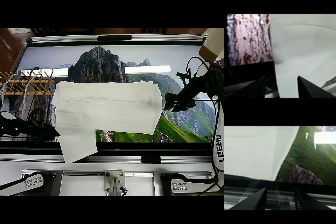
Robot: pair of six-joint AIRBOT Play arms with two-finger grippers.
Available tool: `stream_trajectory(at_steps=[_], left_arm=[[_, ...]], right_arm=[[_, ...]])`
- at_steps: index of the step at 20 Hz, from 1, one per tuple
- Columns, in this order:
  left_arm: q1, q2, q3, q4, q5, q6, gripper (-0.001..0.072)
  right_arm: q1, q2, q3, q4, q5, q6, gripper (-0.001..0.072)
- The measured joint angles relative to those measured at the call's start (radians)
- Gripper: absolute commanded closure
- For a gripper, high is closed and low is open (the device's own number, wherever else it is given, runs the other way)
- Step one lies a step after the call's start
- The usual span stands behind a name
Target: Fold the shirts.
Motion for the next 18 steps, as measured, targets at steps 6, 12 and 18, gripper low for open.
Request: stream_trajectory(at_steps=[6, 12, 18], left_arm=[[-0.047, 0.008, -0.053, -0.084, 0.124, 0.041, 0.0647], [-0.075, 0.015, -0.055, -0.098, 0.133, 0.075, 0.0677], [-0.080, 0.041, -0.052, -0.104, 0.083, 0.100, 0.0677]], right_arm=[[-0.002, 0.007, -0.012, 0.003, 0.002, 0.009, 0.0252], [-0.012, 0.084, -0.224, 0.016, -0.084, 0.008, 0.0028], [-0.014, 0.127, -0.529, 0.182, -0.359, 0.028, 0.0031]])
